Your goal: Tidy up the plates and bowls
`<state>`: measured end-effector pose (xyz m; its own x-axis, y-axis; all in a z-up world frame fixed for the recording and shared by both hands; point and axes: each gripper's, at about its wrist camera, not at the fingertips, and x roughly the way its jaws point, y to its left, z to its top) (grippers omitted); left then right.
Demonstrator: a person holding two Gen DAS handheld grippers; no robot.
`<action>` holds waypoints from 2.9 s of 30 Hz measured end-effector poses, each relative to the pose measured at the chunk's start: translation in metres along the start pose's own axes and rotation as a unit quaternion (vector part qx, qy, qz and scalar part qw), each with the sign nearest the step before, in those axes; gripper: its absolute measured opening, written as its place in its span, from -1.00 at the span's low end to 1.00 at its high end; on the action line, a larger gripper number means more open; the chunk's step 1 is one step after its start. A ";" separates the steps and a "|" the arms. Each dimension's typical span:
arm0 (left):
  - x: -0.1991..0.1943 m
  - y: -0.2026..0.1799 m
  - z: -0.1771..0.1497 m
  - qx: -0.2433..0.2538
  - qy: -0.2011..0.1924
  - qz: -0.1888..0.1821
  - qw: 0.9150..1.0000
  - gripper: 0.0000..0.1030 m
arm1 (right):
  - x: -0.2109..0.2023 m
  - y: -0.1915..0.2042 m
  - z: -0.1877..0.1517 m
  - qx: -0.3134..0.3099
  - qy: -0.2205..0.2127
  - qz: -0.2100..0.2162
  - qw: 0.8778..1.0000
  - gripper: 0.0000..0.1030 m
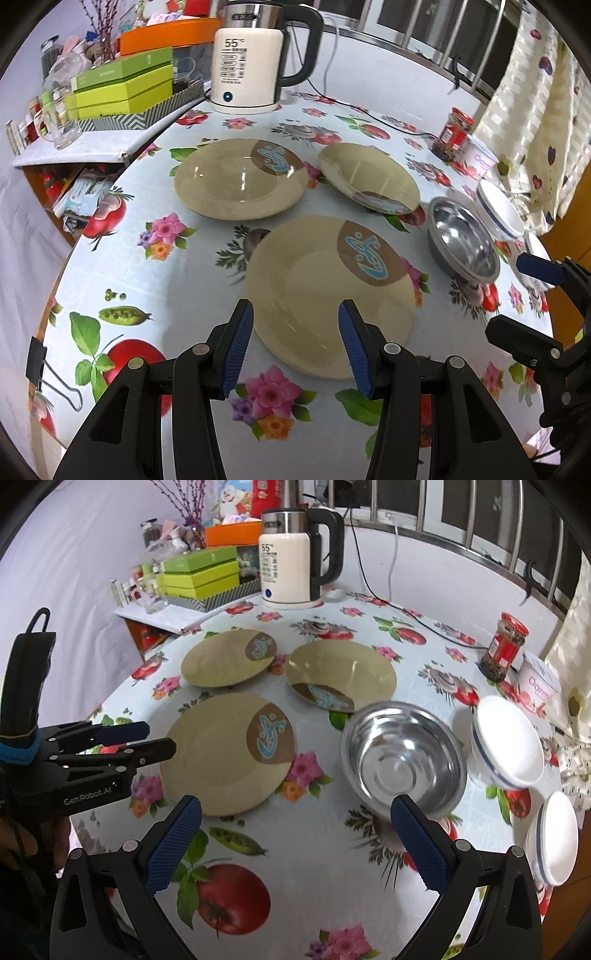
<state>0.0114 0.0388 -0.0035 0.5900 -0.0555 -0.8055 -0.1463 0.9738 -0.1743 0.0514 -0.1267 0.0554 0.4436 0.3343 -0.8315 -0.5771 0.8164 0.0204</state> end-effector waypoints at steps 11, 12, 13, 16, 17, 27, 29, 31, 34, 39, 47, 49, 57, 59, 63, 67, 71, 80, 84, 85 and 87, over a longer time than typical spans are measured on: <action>0.008 0.028 0.015 -0.025 -0.005 0.012 1.000 -0.04 | 0.014 0.011 0.033 -0.021 -0.008 0.015 1.000 0.99; 0.009 0.029 0.016 -0.025 -0.005 0.016 1.000 -0.04 | 0.014 0.012 0.035 -0.022 -0.009 0.017 1.000 0.98; 0.009 0.031 0.017 -0.025 -0.006 0.019 0.999 -0.04 | 0.016 0.013 0.039 -0.024 -0.010 0.017 1.000 0.97; 0.010 0.034 0.021 -0.028 -0.009 0.025 0.999 -0.04 | 0.020 0.015 0.048 -0.032 -0.013 0.018 0.999 0.94; 0.011 0.035 0.022 -0.028 -0.010 0.027 0.999 -0.04 | 0.022 0.015 0.051 -0.034 -0.013 0.018 0.999 0.94; 0.018 0.049 0.035 -0.033 -0.015 0.042 0.998 -0.04 | 0.044 0.017 0.074 -0.042 -0.002 0.039 0.998 0.93; 0.020 0.051 0.037 -0.034 -0.016 0.044 0.998 -0.04 | 0.048 0.018 0.077 -0.043 0.000 0.044 0.998 0.92; 0.022 0.053 0.039 -0.035 -0.016 0.046 0.998 -0.04 | 0.055 0.020 0.081 -0.044 0.006 0.052 0.998 0.82; 0.027 0.056 0.042 -0.036 -0.015 0.048 0.998 -0.04 | 0.068 0.020 0.085 -0.035 0.020 0.066 0.997 0.73; 0.033 0.064 0.049 -0.042 -0.015 0.047 0.998 -0.04 | 0.082 0.021 0.091 -0.019 0.027 0.078 0.996 0.58; 0.043 0.078 0.066 -0.061 -0.022 0.031 0.997 -0.04 | 0.108 0.021 0.106 0.016 0.040 0.099 0.994 0.25; 0.045 0.082 0.071 -0.065 -0.024 0.029 0.997 -0.04 | 0.116 0.023 0.110 0.022 0.045 0.105 0.993 0.17; 0.063 0.107 0.084 -0.102 -0.019 0.017 0.994 -0.05 | 0.150 0.023 0.123 0.054 0.070 0.122 0.989 -0.02; 0.067 0.113 0.086 -0.110 -0.016 0.015 0.994 -0.05 | 0.156 0.023 0.125 0.057 0.074 0.121 0.988 -0.06; 0.075 0.121 0.089 -0.120 -0.012 0.005 0.993 -0.05 | 0.164 0.023 0.129 0.062 0.081 0.121 0.987 -0.09; 0.083 0.125 0.092 -0.125 -0.010 -0.001 0.992 -0.05 | 0.172 0.023 0.132 0.065 0.085 0.121 0.987 -0.21; 0.089 0.127 0.095 -0.131 -0.008 -0.010 0.991 -0.05 | 0.179 0.022 0.135 0.069 0.089 0.117 0.987 -0.23; 0.097 0.125 0.100 -0.115 -0.007 -0.014 0.993 -0.44 | 0.191 0.018 0.139 0.080 0.092 0.112 0.986 -0.36; 0.099 0.125 0.101 -0.114 -0.010 -0.013 0.993 -0.45 | 0.193 0.016 0.141 0.084 0.091 0.112 0.986 -0.37; 0.099 0.126 0.101 -0.116 -0.011 -0.014 0.993 -0.46 | 0.194 0.016 0.142 0.085 0.091 0.113 0.986 -0.37; 0.099 0.126 0.101 -0.117 -0.012 -0.015 0.993 -0.46 | 0.195 0.015 0.142 0.088 0.090 0.114 0.986 -0.37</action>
<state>0.1319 0.1782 -0.0480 0.6146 -0.0754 -0.7852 -0.3075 0.8938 -0.3265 0.2270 0.0173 -0.0274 0.1785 0.4435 -0.8783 -0.5136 0.8034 0.3012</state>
